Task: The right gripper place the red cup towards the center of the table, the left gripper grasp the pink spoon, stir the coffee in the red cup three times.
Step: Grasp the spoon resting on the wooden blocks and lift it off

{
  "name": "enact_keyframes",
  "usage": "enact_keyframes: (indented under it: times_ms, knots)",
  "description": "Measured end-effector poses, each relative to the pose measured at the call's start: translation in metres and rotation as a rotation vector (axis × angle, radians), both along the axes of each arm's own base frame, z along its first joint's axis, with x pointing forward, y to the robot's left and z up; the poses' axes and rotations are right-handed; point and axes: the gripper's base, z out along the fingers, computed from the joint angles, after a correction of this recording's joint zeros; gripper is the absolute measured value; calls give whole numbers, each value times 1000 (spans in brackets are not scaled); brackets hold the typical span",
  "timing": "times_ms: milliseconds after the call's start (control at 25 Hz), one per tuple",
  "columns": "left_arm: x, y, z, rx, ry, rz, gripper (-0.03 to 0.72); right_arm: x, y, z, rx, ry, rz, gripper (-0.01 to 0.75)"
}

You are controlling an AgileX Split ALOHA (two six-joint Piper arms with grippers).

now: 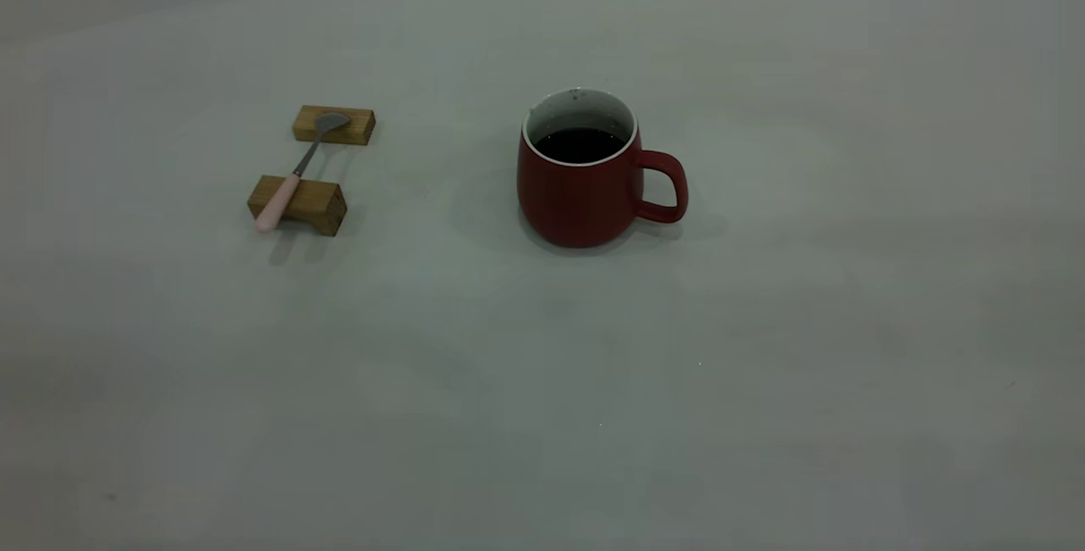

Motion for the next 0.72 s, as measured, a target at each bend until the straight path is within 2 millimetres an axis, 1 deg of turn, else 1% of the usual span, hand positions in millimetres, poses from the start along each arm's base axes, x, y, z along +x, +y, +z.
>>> enact_keyframes:
  times_ms: [320, 520, 600, 720]
  knots:
    - [0, 0, 0, -5, 0, 4, 461, 0, 0, 0, 1, 0, -1, 591]
    - [1, 6, 1, -5, -3, 82, 461, 0, 0, 0, 1, 0, -1, 591]
    - [5, 7, 8, 2, -12, 92, 468, 0, 0, 0, 1, 0, -1, 591]
    - [28, 6, 23, -9, 2, 85, 508, 0, 0, 0, 1, 0, -1, 591]
